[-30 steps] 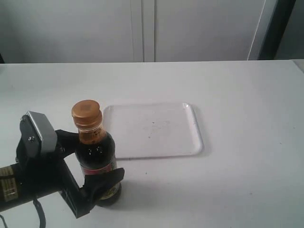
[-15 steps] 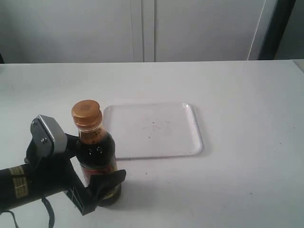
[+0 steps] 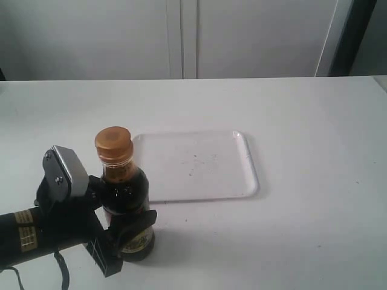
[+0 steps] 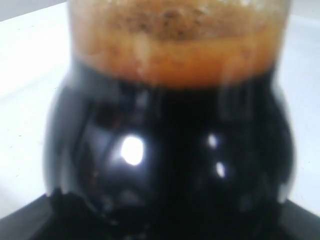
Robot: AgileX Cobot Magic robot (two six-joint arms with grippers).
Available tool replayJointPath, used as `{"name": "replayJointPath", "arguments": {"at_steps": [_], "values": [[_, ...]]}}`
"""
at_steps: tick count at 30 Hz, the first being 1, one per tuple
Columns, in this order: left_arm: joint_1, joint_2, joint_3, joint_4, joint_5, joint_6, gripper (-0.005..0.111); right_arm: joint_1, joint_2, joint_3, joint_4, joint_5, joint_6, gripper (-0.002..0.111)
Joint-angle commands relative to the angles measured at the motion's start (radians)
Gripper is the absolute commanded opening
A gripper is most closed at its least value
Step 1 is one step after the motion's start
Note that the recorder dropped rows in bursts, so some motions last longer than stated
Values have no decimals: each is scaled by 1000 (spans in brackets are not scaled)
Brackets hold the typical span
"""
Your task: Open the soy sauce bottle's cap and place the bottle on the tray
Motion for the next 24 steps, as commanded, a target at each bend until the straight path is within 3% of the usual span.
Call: {"name": "replayJointPath", "arguments": {"at_steps": [1,24], "values": [[-7,-2,-2,38,-5,13,0,2,-3,4,-7,-12,-1,0],[-7,-2,-2,44,-5,14,0,2,-3,4,-7,-12,-1,0]]}}
